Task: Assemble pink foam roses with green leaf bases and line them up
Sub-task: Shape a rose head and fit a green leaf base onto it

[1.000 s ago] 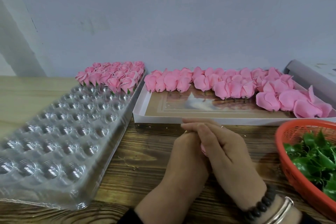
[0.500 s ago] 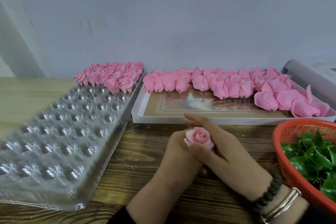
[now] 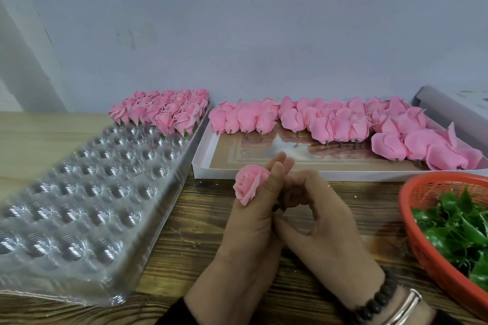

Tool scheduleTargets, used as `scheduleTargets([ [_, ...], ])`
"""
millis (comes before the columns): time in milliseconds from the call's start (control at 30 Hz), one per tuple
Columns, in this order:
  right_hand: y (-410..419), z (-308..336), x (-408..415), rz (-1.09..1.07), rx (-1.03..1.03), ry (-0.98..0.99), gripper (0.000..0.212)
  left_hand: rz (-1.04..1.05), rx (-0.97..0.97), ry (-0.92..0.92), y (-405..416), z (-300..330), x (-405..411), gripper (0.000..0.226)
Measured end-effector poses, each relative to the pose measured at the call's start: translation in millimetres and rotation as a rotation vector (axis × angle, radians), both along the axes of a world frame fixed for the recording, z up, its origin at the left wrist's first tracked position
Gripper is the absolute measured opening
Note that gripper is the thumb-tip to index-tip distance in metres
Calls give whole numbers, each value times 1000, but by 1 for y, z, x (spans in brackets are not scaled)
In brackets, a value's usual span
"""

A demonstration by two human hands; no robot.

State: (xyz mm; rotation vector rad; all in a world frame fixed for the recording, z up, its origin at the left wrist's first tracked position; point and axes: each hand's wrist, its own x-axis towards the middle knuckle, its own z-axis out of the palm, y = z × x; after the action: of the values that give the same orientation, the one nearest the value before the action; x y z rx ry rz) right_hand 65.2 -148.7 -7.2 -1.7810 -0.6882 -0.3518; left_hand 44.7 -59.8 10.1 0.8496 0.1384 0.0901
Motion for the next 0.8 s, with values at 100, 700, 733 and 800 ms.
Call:
scheduleTargets([
  [100,0,6,-2,-62,-31,-60,33,-39,-64,10,-6,0,-3,50],
  [700,-13,-1,10,19,26,120,28,-67,689,-58,38,10,5,41],
  [733,-14,-2,10,33,24,119,29,-93,768,-88,41,11,4,33],
  [800,-16,-1,9,74,36,129,30,-149,871,-156,42,17,2,20],
])
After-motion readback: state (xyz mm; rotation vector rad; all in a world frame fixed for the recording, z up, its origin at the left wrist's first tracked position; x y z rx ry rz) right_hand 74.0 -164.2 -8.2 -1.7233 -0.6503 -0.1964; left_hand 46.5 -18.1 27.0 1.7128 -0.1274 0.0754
